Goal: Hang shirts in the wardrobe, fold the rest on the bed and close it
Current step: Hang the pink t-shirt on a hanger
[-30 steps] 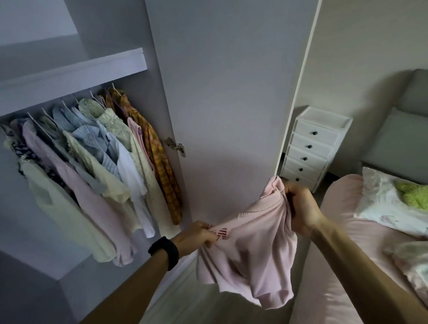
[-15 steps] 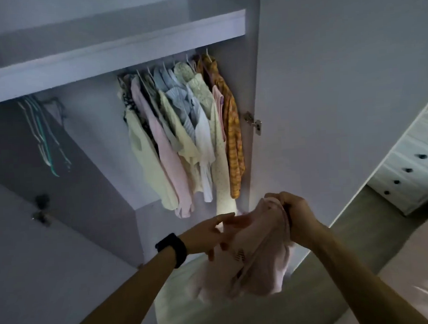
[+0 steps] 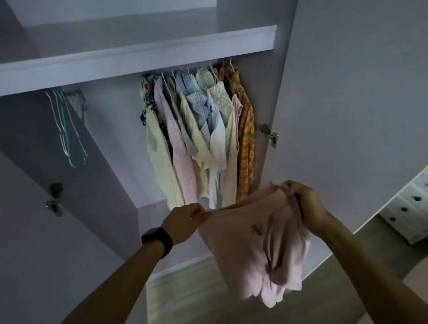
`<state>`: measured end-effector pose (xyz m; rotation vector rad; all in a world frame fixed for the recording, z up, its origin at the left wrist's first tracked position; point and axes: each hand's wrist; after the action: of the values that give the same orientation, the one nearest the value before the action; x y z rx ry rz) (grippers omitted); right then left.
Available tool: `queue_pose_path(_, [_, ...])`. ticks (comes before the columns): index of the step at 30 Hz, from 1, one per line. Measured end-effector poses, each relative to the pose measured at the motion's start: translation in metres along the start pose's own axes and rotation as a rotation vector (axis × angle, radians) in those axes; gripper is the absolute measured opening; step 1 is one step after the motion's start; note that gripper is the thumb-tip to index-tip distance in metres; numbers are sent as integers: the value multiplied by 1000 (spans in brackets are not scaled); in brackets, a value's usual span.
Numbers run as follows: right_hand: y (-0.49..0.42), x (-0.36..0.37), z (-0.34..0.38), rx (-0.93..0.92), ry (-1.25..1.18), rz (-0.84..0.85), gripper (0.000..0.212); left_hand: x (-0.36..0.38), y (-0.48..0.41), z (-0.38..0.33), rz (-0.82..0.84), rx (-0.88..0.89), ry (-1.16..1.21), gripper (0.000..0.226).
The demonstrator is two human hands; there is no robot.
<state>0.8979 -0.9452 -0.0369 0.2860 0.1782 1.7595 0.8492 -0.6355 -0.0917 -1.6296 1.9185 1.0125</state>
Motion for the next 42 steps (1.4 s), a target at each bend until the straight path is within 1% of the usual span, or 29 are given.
queue_pose_path(1, [-3,-3,-2,-36,132,-9,12,-14,1,-1,-36,-4,28,21])
queue_pose_path(3, [-9,-3,-8,-128,418,-36,15,-36,2,-6,-79,5,108,17])
queue_pose_path(5, [-17,5,-9,-229,552,-81,10,-55,4,-12,-87,27,214,15])
queue_pose_path(8, [-29,18,0,-349,645,-108,6,-90,11,-17,-104,55,280,20])
queue_pose_path(9, [-32,21,4,-375,658,-115,5,-100,14,-17,-83,65,288,21])
queue_pose_path(11, [-38,30,13,-419,649,-144,1,-120,21,-14,-3,94,292,26])
queue_pose_path(13, [-42,38,21,-441,628,-189,6,-135,27,-7,103,99,281,29])
queue_pose_path(14, [-45,45,25,-449,623,-195,9,-143,31,-3,134,97,255,27])
queue_pose_path(16, [-50,54,32,-451,662,-174,12,-154,35,2,161,89,205,25])
queue_pose_path(18, [-56,65,38,-467,731,-117,9,-170,41,8,153,71,155,34])
queue_pose_path(21, [-65,83,49,-570,738,-57,11,-198,51,12,69,48,64,44])
queue_pose_path(23, [-70,100,59,-648,708,-67,13,-215,56,12,-97,66,51,53])
queue_pose_path(25, [-73,120,71,-680,610,-93,15,-225,58,8,-282,126,125,50])
queue_pose_path(27, [-72,147,84,-634,488,-106,23,-234,60,4,-440,169,169,46])
queue_pose_path(28, [-71,162,91,-606,470,-100,26,-240,61,2,-505,181,163,42])
queue_pose_path(29, [-69,171,94,-592,505,-95,31,-242,61,0,-550,189,147,35])
queue_pose_path(31, [-62,187,101,-700,688,-52,43,-252,65,2,-655,181,94,26])
queue_pose_path(34, [-63,188,112,-850,878,36,55,-268,74,11,-766,179,92,25])
queue_pose_path(35, [-67,184,116,-862,923,57,55,-272,78,14,-778,175,111,27])
queue_pose_path(37, [-78,180,122,-903,987,61,46,-281,84,16,-769,155,144,32])
queue_pose_path(39, [-88,179,127,-964,974,28,38,-288,88,17,-698,140,188,34])
queue_pose_path(42, [-95,179,128,-1026,945,-12,31,-292,93,12,-574,157,315,32])
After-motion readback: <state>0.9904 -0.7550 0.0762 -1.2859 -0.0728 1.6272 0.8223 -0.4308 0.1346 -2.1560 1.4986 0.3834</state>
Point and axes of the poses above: each hand's wrist, its own y-axis away from the middle knuckle, its own x-axis out of the palm, z = x × y, and after that the axes turned 1 degree about z, right-handed
